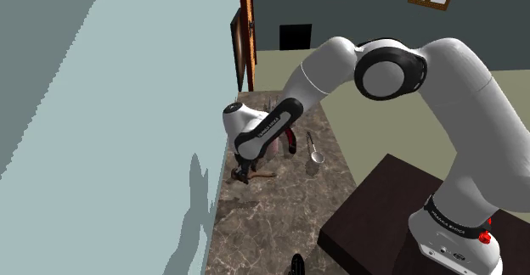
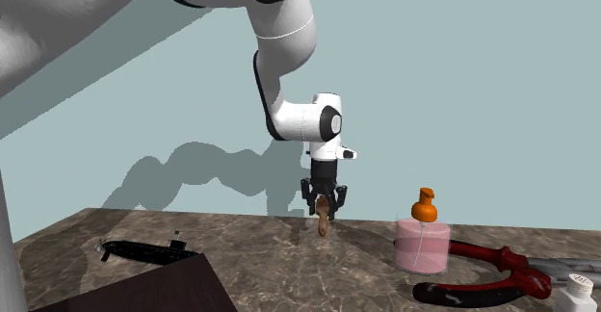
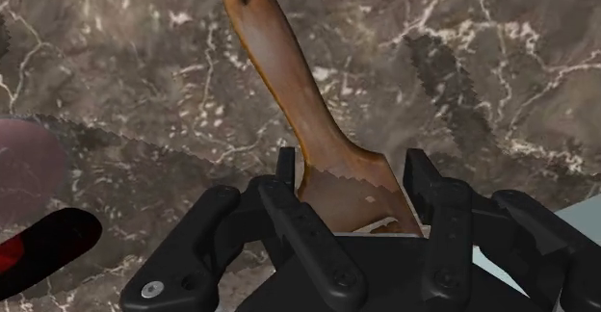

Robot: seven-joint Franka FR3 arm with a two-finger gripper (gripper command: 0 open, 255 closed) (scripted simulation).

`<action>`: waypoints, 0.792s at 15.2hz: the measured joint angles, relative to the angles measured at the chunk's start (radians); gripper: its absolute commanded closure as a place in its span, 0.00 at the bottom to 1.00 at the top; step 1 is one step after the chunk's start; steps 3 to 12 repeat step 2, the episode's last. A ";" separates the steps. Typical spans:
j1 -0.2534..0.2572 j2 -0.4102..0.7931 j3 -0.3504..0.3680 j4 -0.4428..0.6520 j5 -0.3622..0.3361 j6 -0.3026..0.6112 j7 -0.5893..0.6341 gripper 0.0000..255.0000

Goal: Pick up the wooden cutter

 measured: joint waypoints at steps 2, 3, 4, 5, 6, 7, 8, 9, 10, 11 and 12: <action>-0.001 -0.016 0.002 -0.005 0.002 -0.012 -0.001 1.00; -0.001 -0.016 0.002 -0.005 0.002 -0.012 -0.001 1.00; -0.001 -0.016 0.002 -0.005 0.002 -0.012 -0.001 1.00; -0.001 -0.016 0.002 -0.005 0.002 -0.012 -0.001 1.00; -0.001 -0.016 0.002 -0.005 0.002 -0.012 -0.001 1.00; -0.001 -0.016 0.002 -0.005 0.002 -0.012 -0.001 1.00; -0.001 -0.016 0.002 -0.005 0.002 -0.012 -0.001 1.00; -0.001 -0.016 0.002 -0.005 0.002 -0.012 -0.001 1.00; -0.001 -0.016 0.002 -0.005 0.002 -0.012 -0.001 1.00; -0.001 -0.016 0.002 -0.005 0.002 -0.012 -0.001 1.00; -0.001 -0.016 0.002 -0.005 0.002 -0.012 -0.001 1.00</action>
